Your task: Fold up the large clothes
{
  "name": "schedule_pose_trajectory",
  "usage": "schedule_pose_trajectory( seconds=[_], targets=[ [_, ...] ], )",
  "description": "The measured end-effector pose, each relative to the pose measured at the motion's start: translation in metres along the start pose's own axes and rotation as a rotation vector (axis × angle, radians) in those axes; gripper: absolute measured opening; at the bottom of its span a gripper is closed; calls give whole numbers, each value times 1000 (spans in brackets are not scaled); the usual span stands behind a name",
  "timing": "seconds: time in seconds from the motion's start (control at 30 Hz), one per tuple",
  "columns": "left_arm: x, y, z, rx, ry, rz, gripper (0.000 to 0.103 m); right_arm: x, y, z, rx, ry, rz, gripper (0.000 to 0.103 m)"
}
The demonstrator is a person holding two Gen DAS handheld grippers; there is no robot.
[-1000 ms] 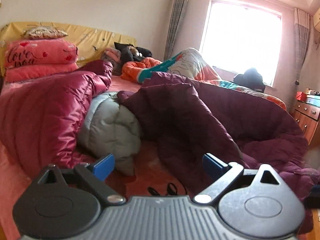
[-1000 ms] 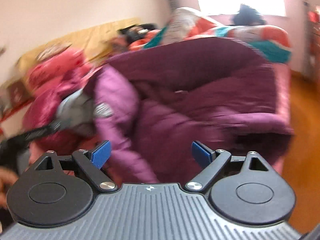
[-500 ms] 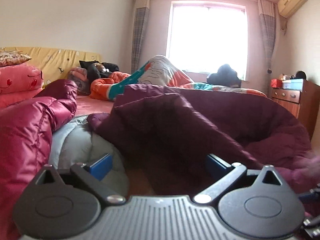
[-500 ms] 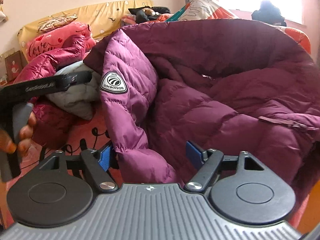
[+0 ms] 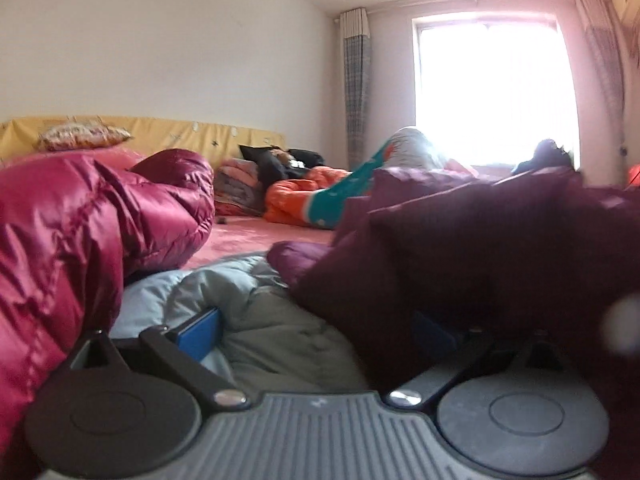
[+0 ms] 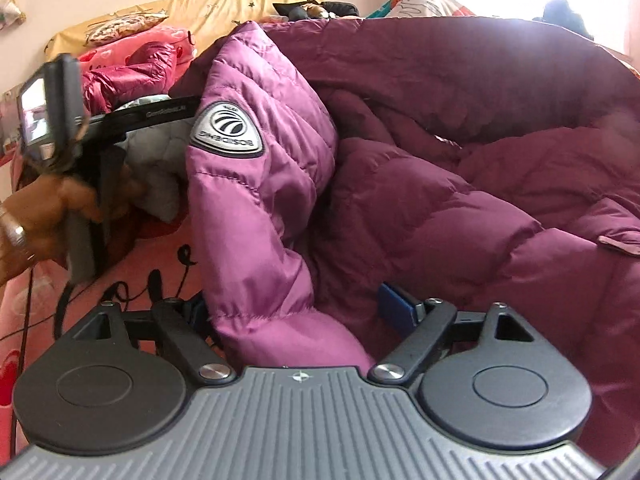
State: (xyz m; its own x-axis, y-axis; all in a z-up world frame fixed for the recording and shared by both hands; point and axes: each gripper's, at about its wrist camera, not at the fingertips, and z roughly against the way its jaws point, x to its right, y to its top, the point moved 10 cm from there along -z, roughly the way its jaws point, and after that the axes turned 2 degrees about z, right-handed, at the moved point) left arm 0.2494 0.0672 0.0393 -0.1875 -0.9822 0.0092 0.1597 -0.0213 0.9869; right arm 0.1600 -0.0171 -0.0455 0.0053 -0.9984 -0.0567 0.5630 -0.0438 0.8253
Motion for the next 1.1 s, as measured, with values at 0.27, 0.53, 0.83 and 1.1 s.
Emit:
schedule_pose_trajectory(
  seconds=[0.27, 0.53, 0.83, 1.1],
  targets=[
    [-31, 4, -26, -58, 73, -37, 103, 2, 0, 15, 12, 17, 23, 103],
    [-25, 20, 26, -79, 34, -9, 102, 1, -11, 35, 0, 33, 72, 56],
    [-7, 43, 106, -100, 4, -17, 102, -5, -32, 79, -67, 156, -4, 25],
    [26, 35, 163, -178, -75, 77, 102, 8, -46, 119, -111, 238, -202, 22]
  ],
)
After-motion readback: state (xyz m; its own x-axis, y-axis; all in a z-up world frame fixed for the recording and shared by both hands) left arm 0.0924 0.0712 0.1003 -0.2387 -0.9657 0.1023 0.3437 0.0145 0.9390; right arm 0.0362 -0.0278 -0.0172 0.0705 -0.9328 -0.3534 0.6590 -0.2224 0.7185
